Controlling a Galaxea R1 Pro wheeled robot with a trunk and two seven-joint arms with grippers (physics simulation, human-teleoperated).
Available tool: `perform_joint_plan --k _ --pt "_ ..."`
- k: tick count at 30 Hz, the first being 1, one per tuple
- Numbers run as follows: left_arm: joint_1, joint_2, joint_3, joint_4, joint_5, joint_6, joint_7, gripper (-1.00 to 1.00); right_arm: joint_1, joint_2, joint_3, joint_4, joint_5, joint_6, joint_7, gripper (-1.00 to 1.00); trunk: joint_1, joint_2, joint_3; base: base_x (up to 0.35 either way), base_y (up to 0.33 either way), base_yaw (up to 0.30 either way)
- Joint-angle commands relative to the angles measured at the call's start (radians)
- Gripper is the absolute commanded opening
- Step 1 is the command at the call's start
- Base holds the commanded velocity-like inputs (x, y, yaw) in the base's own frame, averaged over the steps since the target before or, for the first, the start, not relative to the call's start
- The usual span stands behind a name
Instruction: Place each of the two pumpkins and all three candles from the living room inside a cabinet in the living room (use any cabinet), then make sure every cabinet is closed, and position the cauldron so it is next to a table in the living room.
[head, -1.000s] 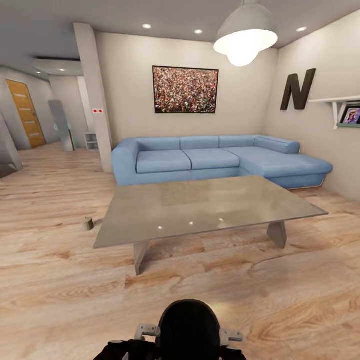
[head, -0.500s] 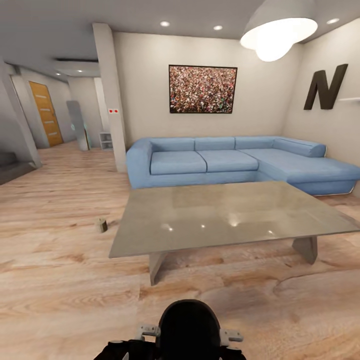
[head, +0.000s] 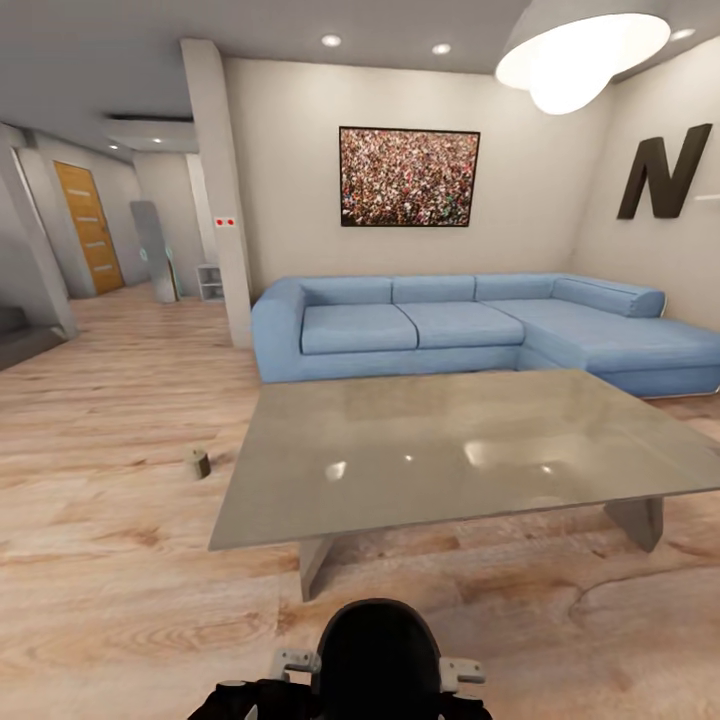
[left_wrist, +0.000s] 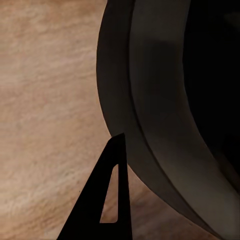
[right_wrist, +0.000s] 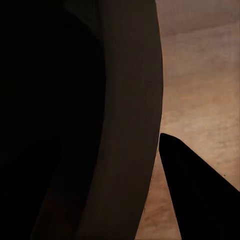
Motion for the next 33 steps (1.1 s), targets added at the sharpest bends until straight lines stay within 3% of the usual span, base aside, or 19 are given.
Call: perform_joint_plan --k 1,7,20,24,33 --pt "0.0 0.001 -0.005 -0.001 -0.006 0.005 0.0 -1.0 -0.001 0.0 -0.002 -0.041 -0.008 0.004 -0.004 -1.0 0.0 0.0 -0.001 0.26 0.001 0.0" --pt "0.0 0.001 -0.005 -0.001 -0.006 0.005 -0.001 -1.0 -0.001 0.0 -0.002 -0.041 -0.008 0.004 -0.004 -1.0 0.0 0.0 -0.001 0.217 0.0 0.0" --pt "0.0 0.002 -0.004 -0.003 -0.006 0.005 -0.001 -1.0 -0.001 0.0 -0.002 -0.041 -0.008 0.004 -0.004 -1.0 0.0 0.0 -0.001 0.015 0.0 0.0" --pt "0.0 0.002 -0.004 -0.003 -0.006 0.005 -0.001 -1.0 -0.001 0.0 -0.002 -0.041 -0.008 0.004 -0.004 -1.0 0.016 -0.028 -0.014 0.0 0.0 0.0" --pt "0.0 0.002 -0.004 -0.003 -0.006 0.004 -0.001 -1.0 -0.001 0.0 -0.002 -0.041 -0.008 0.004 -0.004 -1.0 0.019 -0.03 -0.044 0.0 0.0 0.0"
